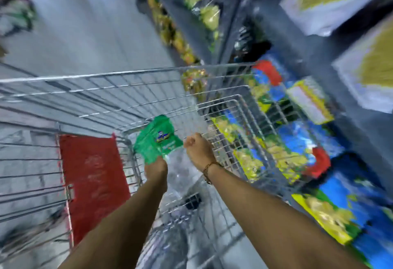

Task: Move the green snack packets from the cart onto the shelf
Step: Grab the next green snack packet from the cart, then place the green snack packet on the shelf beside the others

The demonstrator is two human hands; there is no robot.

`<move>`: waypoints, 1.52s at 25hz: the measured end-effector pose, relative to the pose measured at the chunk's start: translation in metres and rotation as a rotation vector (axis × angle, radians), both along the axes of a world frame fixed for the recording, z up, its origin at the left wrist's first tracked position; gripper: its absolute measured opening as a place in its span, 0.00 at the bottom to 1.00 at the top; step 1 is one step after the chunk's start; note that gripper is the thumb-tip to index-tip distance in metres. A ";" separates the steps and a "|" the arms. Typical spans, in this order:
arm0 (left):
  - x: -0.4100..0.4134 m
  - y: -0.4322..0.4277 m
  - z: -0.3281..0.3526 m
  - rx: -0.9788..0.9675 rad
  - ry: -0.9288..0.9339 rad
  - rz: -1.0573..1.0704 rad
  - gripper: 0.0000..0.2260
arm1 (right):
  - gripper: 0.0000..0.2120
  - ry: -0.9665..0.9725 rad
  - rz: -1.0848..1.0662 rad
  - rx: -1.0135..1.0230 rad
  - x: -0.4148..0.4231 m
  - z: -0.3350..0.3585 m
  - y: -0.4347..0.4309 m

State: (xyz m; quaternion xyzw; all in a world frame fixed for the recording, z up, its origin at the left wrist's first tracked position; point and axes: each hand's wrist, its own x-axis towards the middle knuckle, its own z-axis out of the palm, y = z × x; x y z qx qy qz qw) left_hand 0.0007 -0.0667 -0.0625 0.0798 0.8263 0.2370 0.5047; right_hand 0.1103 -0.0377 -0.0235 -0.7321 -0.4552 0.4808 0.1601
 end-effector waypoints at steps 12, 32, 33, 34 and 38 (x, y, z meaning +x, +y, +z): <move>-0.008 -0.006 -0.083 -0.036 -0.227 0.204 0.18 | 0.20 -0.157 0.047 -0.244 -0.020 -0.091 0.010; 0.316 -0.326 0.290 1.473 -0.289 -0.756 0.23 | 0.19 0.046 -1.158 1.169 0.262 0.258 -0.403; 0.336 -0.349 0.291 1.459 -0.335 -0.853 0.27 | 0.17 -0.005 -1.232 1.261 0.281 0.257 -0.430; 0.356 -0.366 0.289 1.442 -0.361 -0.945 0.28 | 0.13 -0.046 -1.279 1.345 0.299 0.256 -0.454; 0.435 -0.422 0.298 1.371 -0.477 -1.261 0.16 | 0.11 -0.170 -1.513 1.389 0.374 0.256 -0.526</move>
